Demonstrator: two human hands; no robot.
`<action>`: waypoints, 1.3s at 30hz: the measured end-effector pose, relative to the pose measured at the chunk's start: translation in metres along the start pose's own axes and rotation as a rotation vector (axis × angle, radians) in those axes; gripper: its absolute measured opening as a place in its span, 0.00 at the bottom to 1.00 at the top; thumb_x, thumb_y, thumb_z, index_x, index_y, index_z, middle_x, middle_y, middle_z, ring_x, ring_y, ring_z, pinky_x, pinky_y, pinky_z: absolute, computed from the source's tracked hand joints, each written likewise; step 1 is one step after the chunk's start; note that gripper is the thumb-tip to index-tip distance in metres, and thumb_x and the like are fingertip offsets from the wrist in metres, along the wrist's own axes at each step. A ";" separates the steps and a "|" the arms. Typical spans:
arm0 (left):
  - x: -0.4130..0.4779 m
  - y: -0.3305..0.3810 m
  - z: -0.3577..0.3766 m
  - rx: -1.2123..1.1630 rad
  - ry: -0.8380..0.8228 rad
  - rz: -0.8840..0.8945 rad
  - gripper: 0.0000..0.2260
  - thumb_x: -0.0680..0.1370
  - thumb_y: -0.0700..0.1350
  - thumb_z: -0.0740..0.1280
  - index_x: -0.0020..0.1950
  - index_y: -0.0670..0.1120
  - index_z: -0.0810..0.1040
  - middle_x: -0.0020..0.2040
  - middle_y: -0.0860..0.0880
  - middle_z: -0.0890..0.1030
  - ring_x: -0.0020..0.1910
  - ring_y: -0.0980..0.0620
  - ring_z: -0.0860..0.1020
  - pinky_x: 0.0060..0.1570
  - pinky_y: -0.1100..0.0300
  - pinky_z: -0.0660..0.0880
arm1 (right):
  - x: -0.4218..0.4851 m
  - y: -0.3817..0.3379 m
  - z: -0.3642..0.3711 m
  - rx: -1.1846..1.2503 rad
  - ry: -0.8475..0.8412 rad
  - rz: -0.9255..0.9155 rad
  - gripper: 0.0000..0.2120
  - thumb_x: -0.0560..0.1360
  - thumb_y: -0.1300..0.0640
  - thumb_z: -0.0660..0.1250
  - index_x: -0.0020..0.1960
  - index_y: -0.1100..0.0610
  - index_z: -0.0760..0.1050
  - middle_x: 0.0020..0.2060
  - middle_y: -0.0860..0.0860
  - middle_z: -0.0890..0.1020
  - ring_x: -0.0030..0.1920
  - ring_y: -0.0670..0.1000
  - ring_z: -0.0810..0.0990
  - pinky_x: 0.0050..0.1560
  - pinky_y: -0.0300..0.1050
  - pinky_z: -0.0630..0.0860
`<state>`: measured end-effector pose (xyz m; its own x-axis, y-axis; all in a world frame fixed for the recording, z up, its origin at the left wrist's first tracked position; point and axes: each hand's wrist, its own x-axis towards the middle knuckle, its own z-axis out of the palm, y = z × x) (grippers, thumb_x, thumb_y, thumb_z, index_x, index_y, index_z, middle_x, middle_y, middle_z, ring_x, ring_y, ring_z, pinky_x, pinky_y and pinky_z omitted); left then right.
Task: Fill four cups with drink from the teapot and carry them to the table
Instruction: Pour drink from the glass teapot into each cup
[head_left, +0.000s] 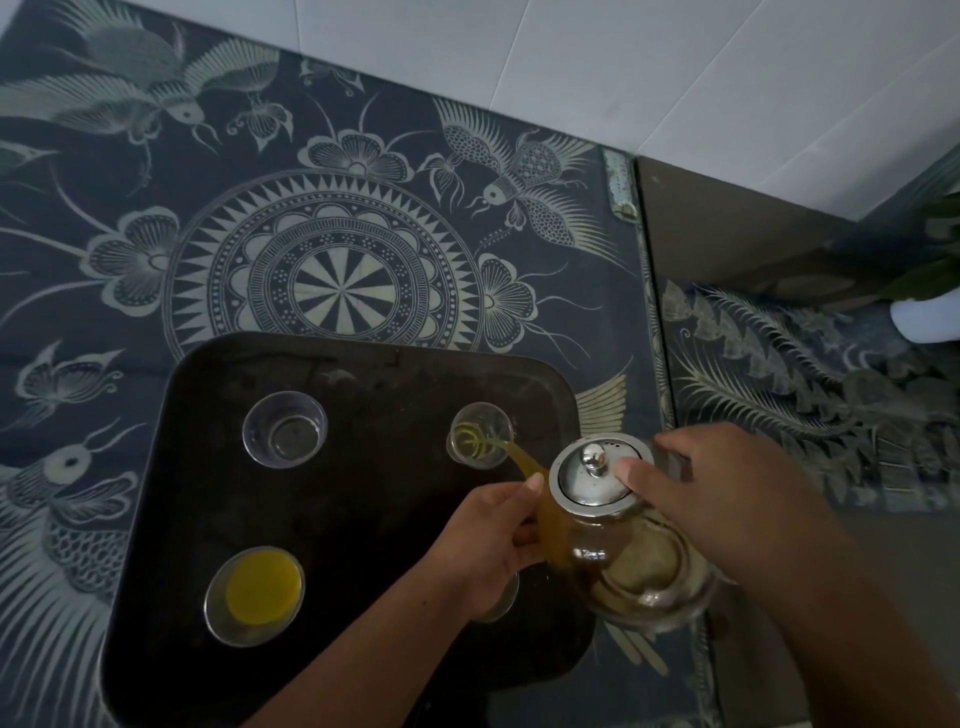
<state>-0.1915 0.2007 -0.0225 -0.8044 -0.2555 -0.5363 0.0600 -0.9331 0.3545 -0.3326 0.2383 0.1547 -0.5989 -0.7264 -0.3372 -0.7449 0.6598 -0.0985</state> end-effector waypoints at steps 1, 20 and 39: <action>0.000 0.000 0.000 0.001 0.000 -0.003 0.18 0.84 0.52 0.62 0.60 0.41 0.85 0.59 0.38 0.86 0.60 0.42 0.85 0.57 0.52 0.81 | 0.001 -0.001 -0.001 -0.006 -0.006 0.001 0.33 0.69 0.31 0.61 0.58 0.56 0.80 0.45 0.50 0.84 0.43 0.48 0.79 0.45 0.48 0.75; 0.003 -0.002 0.002 -0.016 -0.011 -0.013 0.17 0.85 0.50 0.61 0.59 0.41 0.86 0.59 0.37 0.86 0.58 0.43 0.85 0.56 0.53 0.82 | -0.003 -0.011 -0.009 -0.042 -0.006 0.008 0.28 0.73 0.34 0.64 0.53 0.58 0.80 0.45 0.52 0.84 0.42 0.50 0.80 0.48 0.51 0.78; -0.001 0.006 0.005 -0.016 -0.006 -0.027 0.17 0.87 0.45 0.58 0.64 0.37 0.82 0.59 0.36 0.85 0.56 0.42 0.85 0.55 0.51 0.83 | 0.000 -0.019 -0.010 -0.071 -0.042 0.019 0.24 0.74 0.35 0.64 0.51 0.55 0.80 0.41 0.50 0.83 0.43 0.50 0.81 0.49 0.53 0.79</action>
<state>-0.1935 0.1970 -0.0160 -0.8094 -0.2284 -0.5410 0.0475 -0.9437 0.3273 -0.3216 0.2238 0.1660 -0.6014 -0.7040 -0.3777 -0.7533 0.6572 -0.0252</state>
